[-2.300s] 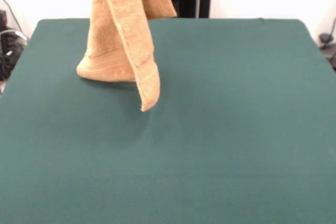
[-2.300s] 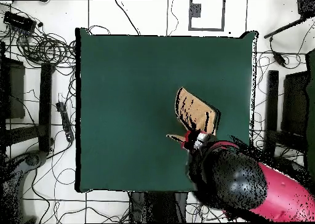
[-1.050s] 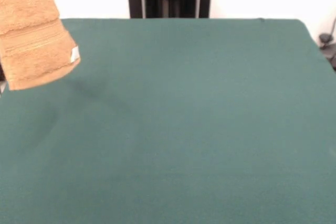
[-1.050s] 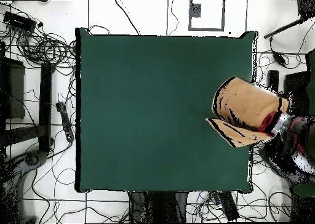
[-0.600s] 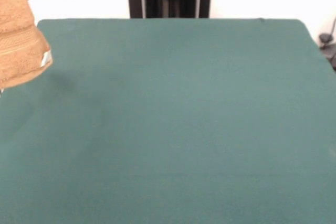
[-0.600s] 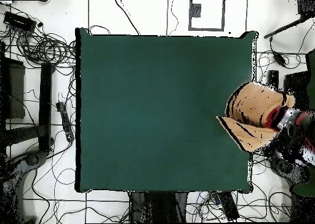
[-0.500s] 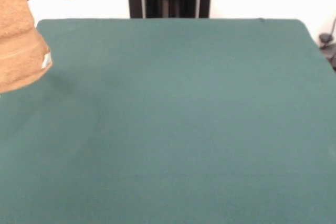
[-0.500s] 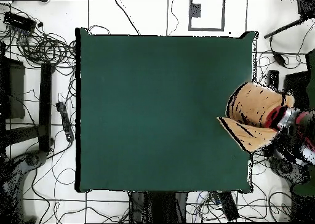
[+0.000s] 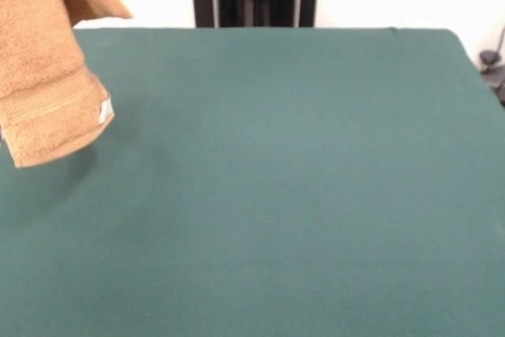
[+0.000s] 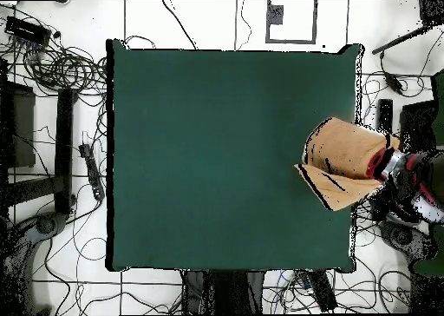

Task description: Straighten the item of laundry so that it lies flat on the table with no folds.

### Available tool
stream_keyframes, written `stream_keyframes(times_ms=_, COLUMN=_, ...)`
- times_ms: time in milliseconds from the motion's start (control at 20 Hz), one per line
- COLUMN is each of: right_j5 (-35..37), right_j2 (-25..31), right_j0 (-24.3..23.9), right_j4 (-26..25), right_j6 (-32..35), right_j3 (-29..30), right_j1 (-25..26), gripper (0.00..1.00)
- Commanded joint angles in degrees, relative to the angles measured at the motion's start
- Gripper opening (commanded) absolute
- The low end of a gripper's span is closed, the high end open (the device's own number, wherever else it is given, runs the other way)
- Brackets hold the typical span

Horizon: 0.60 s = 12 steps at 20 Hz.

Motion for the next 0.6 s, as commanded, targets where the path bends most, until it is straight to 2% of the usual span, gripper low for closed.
stream_keyframes(times_ms=50, right_j5=-6.1, right_j2=6.2, right_j0=0.8, right_j4=0.5, right_j6=-9.3, right_j3=7.8, right_j1=1.0, gripper=0.00)
stream_keyframes(times_ms=400, right_j5=-13.3, right_j2=6.3, right_j0=0.2, right_j4=2.0, right_j6=-8.2, right_j3=12.9, right_j1=1.2, gripper=0.00)
stream_keyframes(times_ms=600, right_j5=-13.3, right_j2=6.2, right_j0=0.2, right_j4=2.0, right_j6=-8.0, right_j3=13.5, right_j1=0.8, gripper=0.00)
